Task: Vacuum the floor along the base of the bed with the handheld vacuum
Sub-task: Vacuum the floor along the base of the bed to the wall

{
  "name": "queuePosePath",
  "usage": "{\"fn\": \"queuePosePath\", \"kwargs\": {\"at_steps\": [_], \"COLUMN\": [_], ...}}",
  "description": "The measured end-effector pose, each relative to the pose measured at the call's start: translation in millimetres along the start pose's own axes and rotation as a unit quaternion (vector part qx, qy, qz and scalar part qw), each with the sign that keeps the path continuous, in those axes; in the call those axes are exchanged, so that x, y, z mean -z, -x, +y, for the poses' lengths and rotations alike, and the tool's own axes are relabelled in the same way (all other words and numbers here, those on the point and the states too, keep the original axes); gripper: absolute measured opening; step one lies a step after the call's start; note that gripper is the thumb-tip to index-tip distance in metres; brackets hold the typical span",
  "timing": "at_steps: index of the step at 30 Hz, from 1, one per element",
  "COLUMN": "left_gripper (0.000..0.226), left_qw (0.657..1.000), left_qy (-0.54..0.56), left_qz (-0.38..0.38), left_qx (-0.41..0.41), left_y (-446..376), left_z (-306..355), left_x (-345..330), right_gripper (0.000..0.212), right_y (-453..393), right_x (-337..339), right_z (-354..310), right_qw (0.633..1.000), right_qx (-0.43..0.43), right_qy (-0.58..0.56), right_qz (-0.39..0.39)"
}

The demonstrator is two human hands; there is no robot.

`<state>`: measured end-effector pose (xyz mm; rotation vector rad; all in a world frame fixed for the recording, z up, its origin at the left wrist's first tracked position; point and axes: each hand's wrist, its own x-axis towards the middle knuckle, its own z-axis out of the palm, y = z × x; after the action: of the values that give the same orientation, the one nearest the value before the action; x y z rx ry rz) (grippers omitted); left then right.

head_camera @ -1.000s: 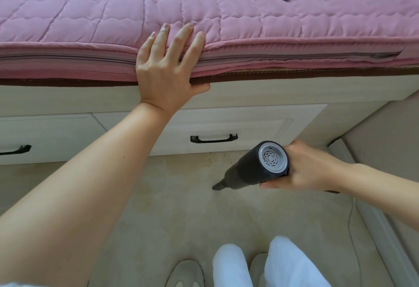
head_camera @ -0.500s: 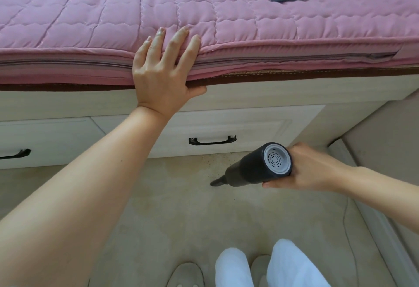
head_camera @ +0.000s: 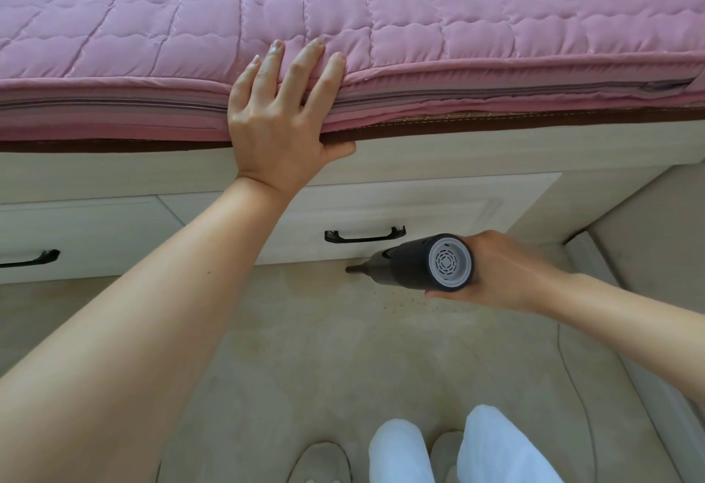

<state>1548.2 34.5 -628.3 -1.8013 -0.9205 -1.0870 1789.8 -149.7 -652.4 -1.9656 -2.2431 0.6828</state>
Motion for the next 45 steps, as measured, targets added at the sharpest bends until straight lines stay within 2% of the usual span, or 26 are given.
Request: {"fn": "queuePosePath", "kwargs": {"at_steps": [9, 15, 23, 30, 45], "left_gripper": [0.083, 0.084, 0.080, 0.079, 0.085], "left_qw": [1.000, 0.999, 0.995, 0.992, 0.995], "left_qy": [0.005, 0.023, 0.032, 0.054, 0.039], "left_qz": [-0.005, -0.046, -0.090, -0.111, -0.085], "left_qx": [0.006, 0.011, -0.008, -0.025, -0.023], "left_y": [-0.9, -4.8, -14.4, -28.2, -22.1], "left_z": [0.3, 0.5, 0.0, 24.6, 39.0], "left_x": [-0.3, 5.0, 13.2, 12.6, -0.8], "right_gripper": [0.058, 0.060, 0.060, 0.060, 0.062], "right_y": [-6.4, -0.3, 6.1, 15.4, 9.3], "right_x": [-3.1, 2.5, 7.6, 15.4, 8.9], "right_z": [-6.2, 1.9, 8.7, 13.9, 13.3], "right_qw": [0.999, 0.998, 0.999, 0.997, 0.999], "right_qx": [0.007, -0.002, -0.016, -0.007, -0.008], "right_qy": [0.040, 0.061, 0.034, 0.075, 0.039], "right_qz": [0.003, 0.005, 0.011, -0.006, 0.013]}}
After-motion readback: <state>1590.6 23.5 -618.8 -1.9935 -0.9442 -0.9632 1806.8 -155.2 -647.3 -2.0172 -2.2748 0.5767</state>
